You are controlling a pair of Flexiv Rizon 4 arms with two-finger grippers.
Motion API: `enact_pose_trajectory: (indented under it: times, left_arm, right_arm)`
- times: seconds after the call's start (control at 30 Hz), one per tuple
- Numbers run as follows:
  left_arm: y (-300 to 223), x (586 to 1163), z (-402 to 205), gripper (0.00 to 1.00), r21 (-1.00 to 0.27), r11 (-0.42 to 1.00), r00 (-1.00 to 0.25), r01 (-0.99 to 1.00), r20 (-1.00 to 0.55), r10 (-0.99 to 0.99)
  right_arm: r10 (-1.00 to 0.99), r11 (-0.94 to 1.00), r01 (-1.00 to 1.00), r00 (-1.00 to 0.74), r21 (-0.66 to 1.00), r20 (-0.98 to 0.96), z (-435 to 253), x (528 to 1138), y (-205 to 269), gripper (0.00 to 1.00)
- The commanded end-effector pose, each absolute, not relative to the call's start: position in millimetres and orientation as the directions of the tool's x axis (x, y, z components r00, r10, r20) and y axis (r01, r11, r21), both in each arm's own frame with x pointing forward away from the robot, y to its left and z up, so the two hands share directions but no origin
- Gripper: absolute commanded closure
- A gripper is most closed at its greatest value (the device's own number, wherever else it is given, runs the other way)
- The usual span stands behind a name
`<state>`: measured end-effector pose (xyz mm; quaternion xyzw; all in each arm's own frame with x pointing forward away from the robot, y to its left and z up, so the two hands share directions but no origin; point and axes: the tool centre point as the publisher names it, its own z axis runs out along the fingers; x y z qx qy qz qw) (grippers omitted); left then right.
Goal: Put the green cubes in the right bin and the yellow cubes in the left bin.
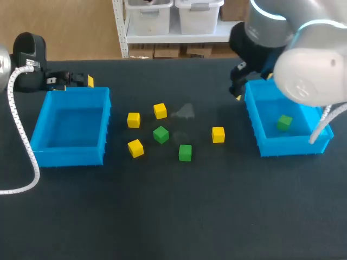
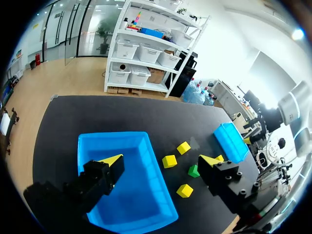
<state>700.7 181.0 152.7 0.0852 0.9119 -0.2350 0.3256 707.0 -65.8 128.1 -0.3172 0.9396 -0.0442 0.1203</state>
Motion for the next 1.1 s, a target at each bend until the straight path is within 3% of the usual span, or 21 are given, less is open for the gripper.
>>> enact_pose_trajectory:
  times: [0.03, 0.63, 1.1]
  left_arm:
    - [183, 700, 151, 0.0, -0.378, 0.87, -0.77, 0.315, -0.638, 0.001]
    - [183, 700, 151, 0.0, -0.378, 0.87, -0.77, 0.315, -0.638, 0.001]
    - [183, 700, 151, 0.0, -0.378, 0.87, -0.77, 0.315, -0.638, 0.001]
  right_arm:
    - [-0.649, 0.76, -0.627, -0.744, -0.171, -0.158, 128, 710, -42, 0.0]
    - [-0.891, 0.454, -0.88, -0.454, -0.141, -0.035, 109, 682, 43, 0.0]
    - [-0.936, 0.347, -0.931, -0.352, -0.115, 0.02, 81, 654, 68, 0.0]
